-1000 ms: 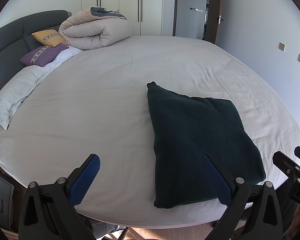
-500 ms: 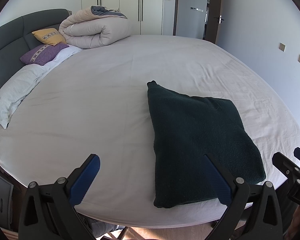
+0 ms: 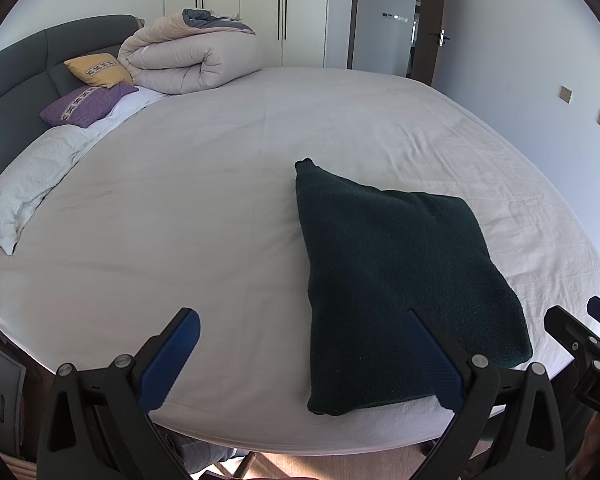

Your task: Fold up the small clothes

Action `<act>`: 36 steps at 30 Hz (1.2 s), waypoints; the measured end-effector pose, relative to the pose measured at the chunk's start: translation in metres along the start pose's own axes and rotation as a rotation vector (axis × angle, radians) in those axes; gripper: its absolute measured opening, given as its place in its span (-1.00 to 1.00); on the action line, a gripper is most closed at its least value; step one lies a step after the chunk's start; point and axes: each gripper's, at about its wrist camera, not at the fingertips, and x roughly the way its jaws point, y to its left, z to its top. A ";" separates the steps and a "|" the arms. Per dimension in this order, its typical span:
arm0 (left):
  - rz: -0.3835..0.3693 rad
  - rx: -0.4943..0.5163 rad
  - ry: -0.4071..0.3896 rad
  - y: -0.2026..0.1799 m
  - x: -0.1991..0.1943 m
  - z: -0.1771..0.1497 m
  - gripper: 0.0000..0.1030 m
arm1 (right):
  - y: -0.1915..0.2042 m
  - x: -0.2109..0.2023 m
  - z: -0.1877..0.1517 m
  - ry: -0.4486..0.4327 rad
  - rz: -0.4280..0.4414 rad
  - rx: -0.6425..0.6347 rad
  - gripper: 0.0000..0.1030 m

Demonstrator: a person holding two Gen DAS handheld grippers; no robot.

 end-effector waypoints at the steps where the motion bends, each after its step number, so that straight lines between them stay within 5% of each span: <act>1: 0.001 0.001 0.000 0.000 0.000 -0.001 1.00 | -0.001 0.000 0.000 0.000 0.001 0.000 1.00; 36: -0.003 0.018 0.006 0.008 0.002 -0.001 1.00 | 0.003 0.005 -0.005 0.016 0.009 -0.002 1.00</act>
